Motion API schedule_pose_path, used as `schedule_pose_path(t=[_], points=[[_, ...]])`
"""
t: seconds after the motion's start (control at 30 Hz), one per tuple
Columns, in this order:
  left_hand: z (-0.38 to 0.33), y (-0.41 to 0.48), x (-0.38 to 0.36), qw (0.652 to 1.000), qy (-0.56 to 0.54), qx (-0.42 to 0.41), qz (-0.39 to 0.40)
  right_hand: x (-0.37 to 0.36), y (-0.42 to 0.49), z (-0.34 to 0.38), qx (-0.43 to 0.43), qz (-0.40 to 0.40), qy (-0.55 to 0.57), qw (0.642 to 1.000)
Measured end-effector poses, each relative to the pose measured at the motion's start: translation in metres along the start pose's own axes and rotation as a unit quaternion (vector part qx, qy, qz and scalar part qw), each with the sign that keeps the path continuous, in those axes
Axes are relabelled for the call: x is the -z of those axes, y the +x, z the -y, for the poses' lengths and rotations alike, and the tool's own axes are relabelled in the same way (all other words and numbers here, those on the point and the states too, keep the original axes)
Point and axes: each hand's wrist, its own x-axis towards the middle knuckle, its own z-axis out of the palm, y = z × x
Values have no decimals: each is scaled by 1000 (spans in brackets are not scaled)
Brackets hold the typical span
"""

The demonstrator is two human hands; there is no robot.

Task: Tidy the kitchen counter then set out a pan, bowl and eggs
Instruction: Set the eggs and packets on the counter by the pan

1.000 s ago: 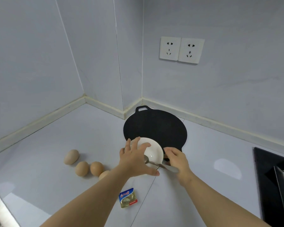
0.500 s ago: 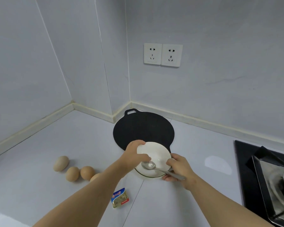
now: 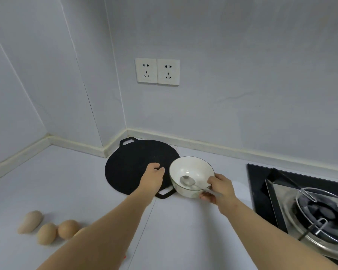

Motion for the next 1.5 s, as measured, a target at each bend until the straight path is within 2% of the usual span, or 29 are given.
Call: schedule_pose_path(t=[0.1,0.23,0.5,0.7,0.93,1.03,1.1,1.17,1.27,1.4,1.5], points=[[-3,16,-10,999,43,5,8,4,16,-1,-10,-31,35,999],[-2,41,-22,988,149,-31,28,4,39,3,-15,-50,71,996],[0,83,-39,926,373,-54,41,-8,89,23,-39,-87,87,992],[7,101,-44,892,444,-81,39,-13,109,31,-25,-66,97,993],[21,101,-43,881,460,-68,83,-19,113,25,-27,-44,163,985],[30,97,-37,877,467,-72,82,-20,105,15,-46,-85,189,977],[36,92,-30,876,471,-69,77,-22,94,2,-67,-136,147,977],[40,88,-20,877,473,-59,64,-27,80,-11,-76,-133,22,988],[48,81,0,874,482,-42,36,-45,60,-20,-61,-27,-148,987],[61,73,24,885,464,10,27,-73,50,-27,-35,94,-270,958],[67,66,31,872,488,17,49,-88,53,-34,17,113,-377,919]])
